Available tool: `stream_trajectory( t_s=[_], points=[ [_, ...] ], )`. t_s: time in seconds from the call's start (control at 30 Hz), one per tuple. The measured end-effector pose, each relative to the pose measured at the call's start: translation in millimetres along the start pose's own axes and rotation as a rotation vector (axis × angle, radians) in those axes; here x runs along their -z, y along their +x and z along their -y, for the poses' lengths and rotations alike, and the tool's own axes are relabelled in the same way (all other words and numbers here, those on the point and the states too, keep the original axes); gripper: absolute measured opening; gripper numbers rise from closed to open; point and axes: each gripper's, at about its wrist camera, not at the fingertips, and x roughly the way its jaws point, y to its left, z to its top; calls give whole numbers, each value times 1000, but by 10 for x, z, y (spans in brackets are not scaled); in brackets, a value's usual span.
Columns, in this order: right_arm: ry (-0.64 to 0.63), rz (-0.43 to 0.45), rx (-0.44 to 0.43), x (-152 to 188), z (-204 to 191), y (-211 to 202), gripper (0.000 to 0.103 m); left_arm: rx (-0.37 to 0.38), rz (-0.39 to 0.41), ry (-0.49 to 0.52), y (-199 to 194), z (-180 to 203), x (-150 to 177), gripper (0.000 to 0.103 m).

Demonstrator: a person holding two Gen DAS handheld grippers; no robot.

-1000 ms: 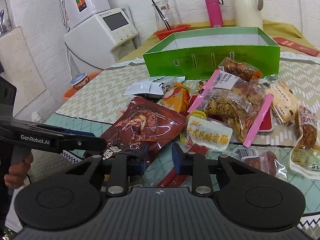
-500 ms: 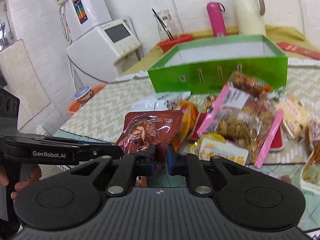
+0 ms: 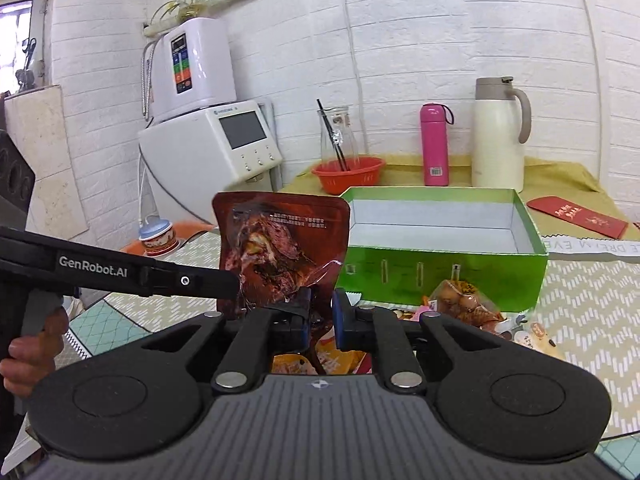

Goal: Organize snacks
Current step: 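Lift the brown jerky bag with the left gripper toward the green box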

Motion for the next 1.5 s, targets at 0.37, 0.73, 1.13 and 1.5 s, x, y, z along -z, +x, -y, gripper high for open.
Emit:
stream_trajectory(
  t_s=[0.37,0.73,1.13,1.5],
  points=[
    [53,-109,56,393,212,208,28,23,-110,-4,322,-65,321,18],
    [113,-86,0,498,186,-87,50,17,-144,-30,254,-176,576,57],
    [-47,-164,-82,589,-249,149,59,-48,-126,-103,-17,-443,650,57],
    [-113,-109,-47,492,-341,89,0,-28,-137,-108,2,-434,692,57]
  ],
)
